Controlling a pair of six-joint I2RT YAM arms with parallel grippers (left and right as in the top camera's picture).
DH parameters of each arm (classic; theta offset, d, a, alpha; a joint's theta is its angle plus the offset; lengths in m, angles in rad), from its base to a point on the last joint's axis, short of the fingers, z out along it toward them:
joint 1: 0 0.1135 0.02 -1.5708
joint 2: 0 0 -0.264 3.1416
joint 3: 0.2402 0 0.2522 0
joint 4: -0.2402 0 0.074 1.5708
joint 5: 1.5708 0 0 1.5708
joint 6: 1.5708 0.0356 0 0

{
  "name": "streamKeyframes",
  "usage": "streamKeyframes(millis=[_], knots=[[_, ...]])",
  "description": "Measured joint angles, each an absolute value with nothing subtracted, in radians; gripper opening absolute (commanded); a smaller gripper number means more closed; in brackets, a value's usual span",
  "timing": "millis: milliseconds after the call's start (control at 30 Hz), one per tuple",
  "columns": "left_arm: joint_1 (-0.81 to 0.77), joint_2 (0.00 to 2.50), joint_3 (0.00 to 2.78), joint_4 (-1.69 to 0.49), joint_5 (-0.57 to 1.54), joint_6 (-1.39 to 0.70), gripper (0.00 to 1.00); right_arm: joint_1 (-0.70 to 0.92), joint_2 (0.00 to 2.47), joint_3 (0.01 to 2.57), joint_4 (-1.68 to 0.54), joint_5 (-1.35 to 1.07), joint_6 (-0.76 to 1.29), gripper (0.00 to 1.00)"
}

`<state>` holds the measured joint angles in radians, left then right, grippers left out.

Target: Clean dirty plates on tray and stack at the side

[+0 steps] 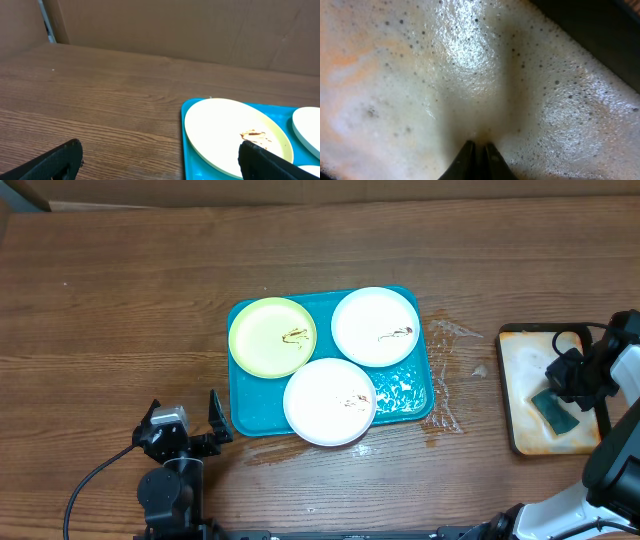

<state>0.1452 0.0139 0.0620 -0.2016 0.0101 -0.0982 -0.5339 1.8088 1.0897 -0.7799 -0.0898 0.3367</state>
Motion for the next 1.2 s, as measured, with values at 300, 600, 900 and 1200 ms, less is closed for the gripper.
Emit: streamKeyframes(millis=[300,600,900,1200], knots=[[0.146,0.014,0.062,-0.202,0.01,-0.098,1.0,-0.534,1.81,1.142,-0.846,-0.108,0.321,0.74],[0.145,0.014,0.062,-0.202,0.01,-0.098,1.0,-0.515,1.81,1.416,-1.074,-0.125,0.21,0.58],[0.145,0.014,0.062,-0.202,0.01,-0.098,1.0,-0.458,1.81,1.447,-1.24,-0.279,-0.064,0.72],[0.145,0.014,0.062,-0.202,0.01,-0.098,1.0,-0.528,1.81,1.447,-1.406,-0.289,-0.126,0.6]])
